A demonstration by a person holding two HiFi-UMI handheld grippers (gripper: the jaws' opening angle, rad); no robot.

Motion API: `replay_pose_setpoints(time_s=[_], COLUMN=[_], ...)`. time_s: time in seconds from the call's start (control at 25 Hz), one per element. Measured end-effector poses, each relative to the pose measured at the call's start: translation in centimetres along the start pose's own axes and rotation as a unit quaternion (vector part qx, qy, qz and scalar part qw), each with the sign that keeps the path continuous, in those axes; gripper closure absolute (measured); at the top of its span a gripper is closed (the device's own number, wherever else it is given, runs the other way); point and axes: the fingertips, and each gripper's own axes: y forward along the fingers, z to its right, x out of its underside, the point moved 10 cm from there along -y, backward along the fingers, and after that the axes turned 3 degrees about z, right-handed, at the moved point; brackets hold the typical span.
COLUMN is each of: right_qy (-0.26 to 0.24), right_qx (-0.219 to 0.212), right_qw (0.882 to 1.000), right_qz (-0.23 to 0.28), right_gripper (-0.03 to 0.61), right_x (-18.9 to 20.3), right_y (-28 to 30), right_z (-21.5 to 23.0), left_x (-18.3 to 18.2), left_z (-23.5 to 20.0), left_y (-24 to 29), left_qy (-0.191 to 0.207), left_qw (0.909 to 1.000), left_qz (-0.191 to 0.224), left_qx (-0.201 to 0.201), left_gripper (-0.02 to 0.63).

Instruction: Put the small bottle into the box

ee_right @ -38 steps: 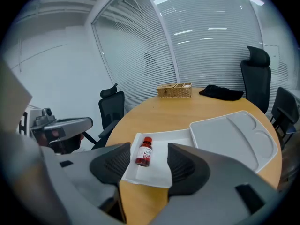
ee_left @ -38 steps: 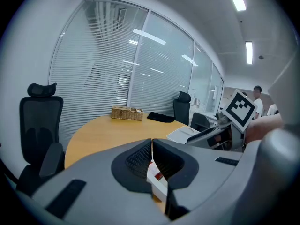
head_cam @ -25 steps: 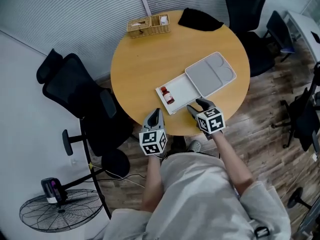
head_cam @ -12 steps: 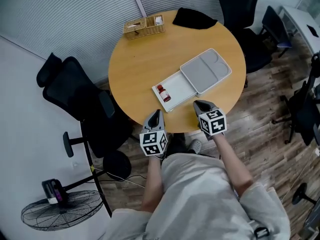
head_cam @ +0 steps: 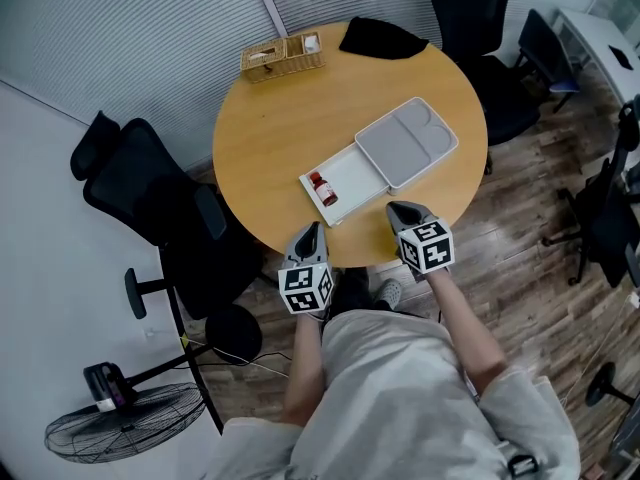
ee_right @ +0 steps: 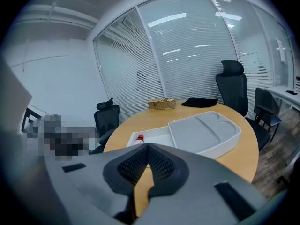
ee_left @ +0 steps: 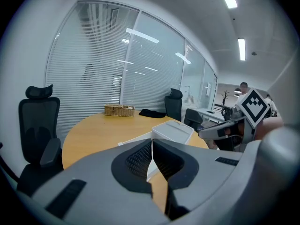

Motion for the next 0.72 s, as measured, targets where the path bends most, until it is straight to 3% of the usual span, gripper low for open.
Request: replay_pose_setpoints(time_s=[0.72], right_qy=[-0.013], right_qx=[-0.018], right_qw=[1.000], right_qz=[0.004], right_gripper=[0.560], right_x=[-0.9], right_y=[1.5], right_z=[-0.9], left_x=[-0.6], left_z=[-0.5], left_y=[0.0], left_qy=[0.013], left_qw=[0.9999], left_qz=[-0.001], left_qx=[0.001], left_gripper=[0.584])
